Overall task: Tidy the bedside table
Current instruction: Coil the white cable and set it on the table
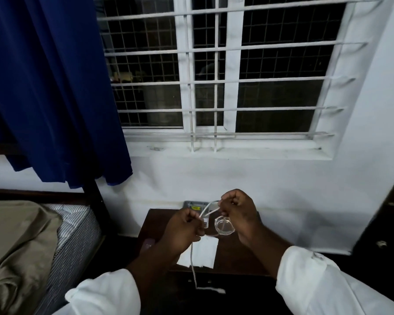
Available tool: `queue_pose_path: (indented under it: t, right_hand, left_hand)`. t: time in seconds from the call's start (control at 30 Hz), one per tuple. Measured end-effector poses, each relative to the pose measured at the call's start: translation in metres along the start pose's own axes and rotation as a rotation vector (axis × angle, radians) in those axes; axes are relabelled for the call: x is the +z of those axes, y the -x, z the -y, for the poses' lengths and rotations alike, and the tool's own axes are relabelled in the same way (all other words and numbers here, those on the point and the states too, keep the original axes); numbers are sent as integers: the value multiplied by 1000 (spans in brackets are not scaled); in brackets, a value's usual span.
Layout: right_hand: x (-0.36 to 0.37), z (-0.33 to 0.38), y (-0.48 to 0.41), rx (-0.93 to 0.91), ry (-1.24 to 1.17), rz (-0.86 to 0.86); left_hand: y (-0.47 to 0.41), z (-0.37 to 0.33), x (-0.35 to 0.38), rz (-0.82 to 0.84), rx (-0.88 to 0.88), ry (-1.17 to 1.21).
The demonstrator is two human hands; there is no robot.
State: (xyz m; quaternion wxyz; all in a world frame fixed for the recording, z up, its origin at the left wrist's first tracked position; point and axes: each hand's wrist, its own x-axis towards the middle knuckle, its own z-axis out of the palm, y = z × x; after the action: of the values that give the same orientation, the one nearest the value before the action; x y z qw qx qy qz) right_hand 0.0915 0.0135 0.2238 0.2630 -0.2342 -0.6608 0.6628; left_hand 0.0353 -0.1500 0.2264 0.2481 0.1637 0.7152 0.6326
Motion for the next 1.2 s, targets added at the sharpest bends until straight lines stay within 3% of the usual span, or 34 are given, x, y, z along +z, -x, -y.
queue_pose_path:
  t: [0.3,0.43,0.53,0.63,0.73,0.83,0.93,1.1,1.2]
  right_hand:
    - [-49,30,12,55,-27,84]
    - [-62,53,18,46,51,195]
    - [-65,69,21,22,137,254]
    - [-63,75,24,4,155,277]
    - [-61,78,26,-12,217,301]
    - [-62,81,26,-56,326,320]
    - [-63,81,22,-109,409,237]
    - [-67,82,18,-161,369,176]
    - [-66,83,16,-195,374,161]
  left_hand:
    - [22,-18,28,363,75,-165]
    - [20,-24,37,290,165,-134]
    - [15,-27,36,90,254,-111]
    - [9,-30,29,-54,373,-362]
    - [8,-36,28,-9,491,-597]
    - [11,-40,32,93,407,-589]
    - [9,-35,33,91,398,-556]
    - [17,-37,36,127,311,-319]
    - [16,-43,36,24,356,-381]
